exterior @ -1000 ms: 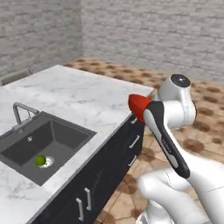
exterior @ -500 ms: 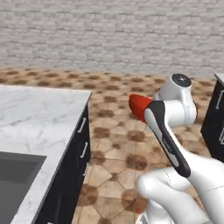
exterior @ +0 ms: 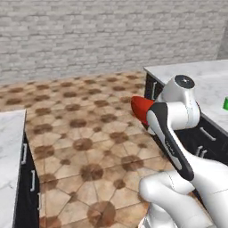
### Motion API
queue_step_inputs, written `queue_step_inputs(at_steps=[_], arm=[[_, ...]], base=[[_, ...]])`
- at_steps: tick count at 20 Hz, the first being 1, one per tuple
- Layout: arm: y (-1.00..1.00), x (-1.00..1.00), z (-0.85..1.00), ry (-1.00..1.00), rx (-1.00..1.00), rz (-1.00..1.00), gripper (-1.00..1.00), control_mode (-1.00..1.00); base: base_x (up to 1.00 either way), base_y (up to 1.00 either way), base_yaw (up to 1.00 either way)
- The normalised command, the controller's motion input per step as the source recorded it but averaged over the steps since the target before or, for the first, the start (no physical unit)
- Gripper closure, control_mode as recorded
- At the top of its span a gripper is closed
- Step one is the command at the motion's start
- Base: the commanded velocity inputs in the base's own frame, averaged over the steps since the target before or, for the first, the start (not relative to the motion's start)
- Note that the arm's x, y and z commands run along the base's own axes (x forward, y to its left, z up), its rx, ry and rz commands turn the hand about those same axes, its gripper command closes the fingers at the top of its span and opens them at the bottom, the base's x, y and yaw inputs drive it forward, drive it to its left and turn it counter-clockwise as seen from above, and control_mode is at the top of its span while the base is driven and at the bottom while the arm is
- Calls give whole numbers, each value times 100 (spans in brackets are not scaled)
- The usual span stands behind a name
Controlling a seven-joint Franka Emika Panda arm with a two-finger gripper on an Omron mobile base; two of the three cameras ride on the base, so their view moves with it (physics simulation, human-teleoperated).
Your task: Clear the mugs and bowl far away from the sink.
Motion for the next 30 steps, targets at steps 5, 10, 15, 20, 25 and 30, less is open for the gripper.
queue_step_inputs(at_steps=[5, 10, 15, 20, 25, 30], arm=[[0, 0, 0, 0, 0, 0, 100, 100], [0, 0, 0, 0, 0, 0, 100, 100], [0, 0, 0, 0, 0, 0, 100, 100], [0, 0, 0, 0, 0, 0, 100, 100], [0, 0, 0, 0, 0, 0, 100, 100], [0, 0, 0, 0, 0, 0, 100, 100]], base=[[28, -14, -65], [35, 0, -58], [12, -15, -57], [7, -29, -62], [31, -1, -62], [47, 0, -52]])
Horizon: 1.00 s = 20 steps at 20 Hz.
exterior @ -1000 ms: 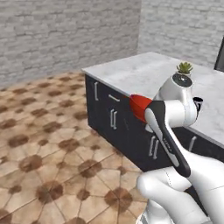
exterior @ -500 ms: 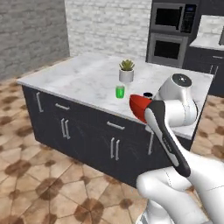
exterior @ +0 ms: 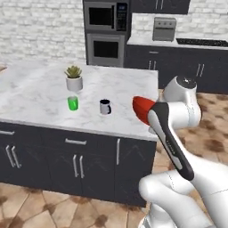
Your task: Clear the mugs and bowl far away from the sink.
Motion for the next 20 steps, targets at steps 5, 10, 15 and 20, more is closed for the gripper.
queue_step_inputs(at_steps=[5, 10, 15, 20], arm=[[0, 0, 0, 0, 0, 0, 100, 100], [0, 0, 0, 0, 0, 0, 100, 100], [0, 0, 0, 0, 0, 0, 100, 100], [30, 69, -54, 0, -1, 5, 100, -100]], base=[[55, 0, -43], [46, 0, -26], [39, 12, -7], [0, 0, 0]])
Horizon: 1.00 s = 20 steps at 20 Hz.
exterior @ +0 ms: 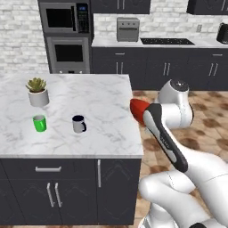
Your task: Clear the mugs and bowl far away from the sink.
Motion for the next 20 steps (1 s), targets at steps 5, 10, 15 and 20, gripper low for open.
queue_step_inputs(at_steps=[5, 10, 15, 20], arm=[[36, 96, -70, 4, -9, 24, 100, -100], [15, 96, -59, 1, -15, 32, 100, -100], [30, 92, -28, 6, -19, 29, 100, -100], [5, 77, -4, 14, -12, 14, 100, -100]], base=[[0, 0, 0], [0, 0, 0], [0, 0, 0], [0, 0, 0]])
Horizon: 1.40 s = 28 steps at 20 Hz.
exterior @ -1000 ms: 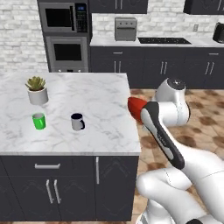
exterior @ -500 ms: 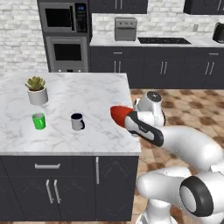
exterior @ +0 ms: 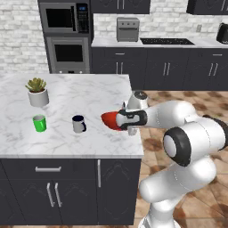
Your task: Clear the mugs and bowl far away from the sink.
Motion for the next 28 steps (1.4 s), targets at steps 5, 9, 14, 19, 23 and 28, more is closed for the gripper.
queue_step_inputs(at_steps=[5, 9, 14, 19, 23, 28], arm=[[0, 62, -29, 14, -10, 5, 100, -100], [2, 45, -61, 2, -7, 5, 100, -100], [6, 44, -52, 0, -2, 5, 100, -100], [0, 11, -18, 3, 0, 5, -100, -100], [0, 1, 21, 5, 0, 3, -100, -100], [0, -11, 77, 0, 0, 0, -100, -100]], base=[[0, 0, 0], [0, 0, 0], [0, 0, 0], [0, 0, 0], [0, 0, 0], [0, 0, 0]])
